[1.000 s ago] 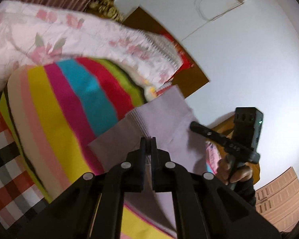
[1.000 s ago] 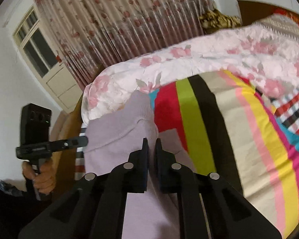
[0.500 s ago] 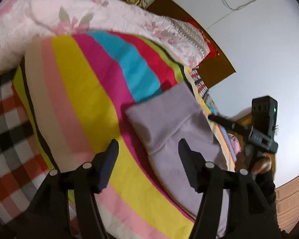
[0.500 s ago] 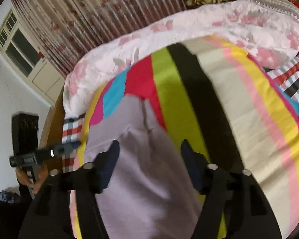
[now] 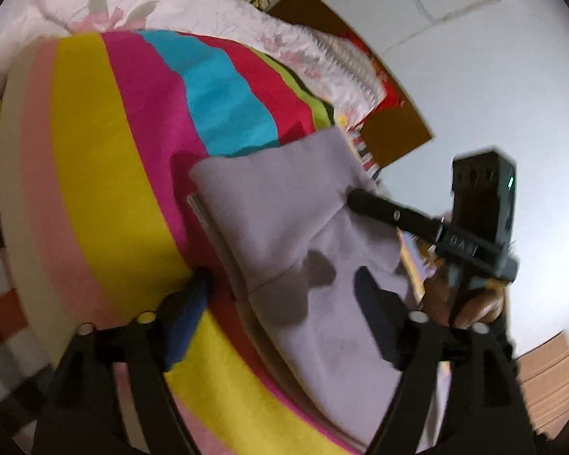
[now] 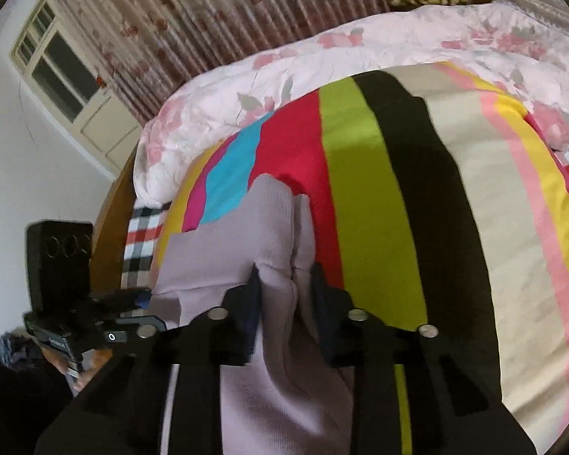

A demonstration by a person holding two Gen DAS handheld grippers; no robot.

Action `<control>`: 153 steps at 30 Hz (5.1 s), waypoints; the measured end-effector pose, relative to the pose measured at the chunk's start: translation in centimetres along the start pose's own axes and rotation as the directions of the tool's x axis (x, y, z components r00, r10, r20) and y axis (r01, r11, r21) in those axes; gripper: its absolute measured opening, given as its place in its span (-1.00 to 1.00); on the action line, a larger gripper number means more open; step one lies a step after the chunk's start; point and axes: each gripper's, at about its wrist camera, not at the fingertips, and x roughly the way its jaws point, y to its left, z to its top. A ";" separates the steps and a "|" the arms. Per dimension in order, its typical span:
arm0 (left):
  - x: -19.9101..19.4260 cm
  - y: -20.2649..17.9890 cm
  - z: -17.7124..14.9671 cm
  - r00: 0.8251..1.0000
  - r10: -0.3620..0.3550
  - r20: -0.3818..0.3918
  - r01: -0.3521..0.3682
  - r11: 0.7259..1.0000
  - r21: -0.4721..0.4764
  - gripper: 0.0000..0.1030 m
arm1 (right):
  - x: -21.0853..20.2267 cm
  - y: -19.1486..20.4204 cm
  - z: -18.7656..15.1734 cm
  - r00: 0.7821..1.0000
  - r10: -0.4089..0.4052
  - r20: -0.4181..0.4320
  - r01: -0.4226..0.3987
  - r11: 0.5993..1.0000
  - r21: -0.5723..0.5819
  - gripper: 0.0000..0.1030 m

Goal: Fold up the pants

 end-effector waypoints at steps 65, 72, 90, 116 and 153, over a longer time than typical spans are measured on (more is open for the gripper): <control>8.6 -39.7 -39.3 0.935 0.240 -0.261 0.162 0.366 0.916 0.92 | -37.7 11.0 -60.3 0.489 -0.872 -0.008 0.568 0.311 0.762 0.80; 13.6 -40.6 -43.8 0.897 0.359 -0.257 0.145 0.310 0.939 0.97 | -34.6 10.0 -61.2 0.468 -0.879 -0.090 0.630 0.260 0.732 0.83; 13.3 -39.2 -43.0 0.909 0.304 -0.285 0.154 0.391 0.907 0.97 | -36.4 12.9 -63.5 0.471 -0.882 0.012 0.477 0.266 0.838 0.87; 14.5 -41.3 -44.6 0.894 0.222 -0.389 0.281 0.400 0.872 0.97 | -49.4 18.5 -110.9 0.152 -0.699 -0.699 0.159 -0.681 0.715 0.92; 14.6 -41.0 -44.2 0.889 0.197 -0.412 0.304 0.419 0.856 0.97 | -49.9 18.3 -112.2 0.175 -0.727 -0.664 0.118 -0.654 0.748 0.92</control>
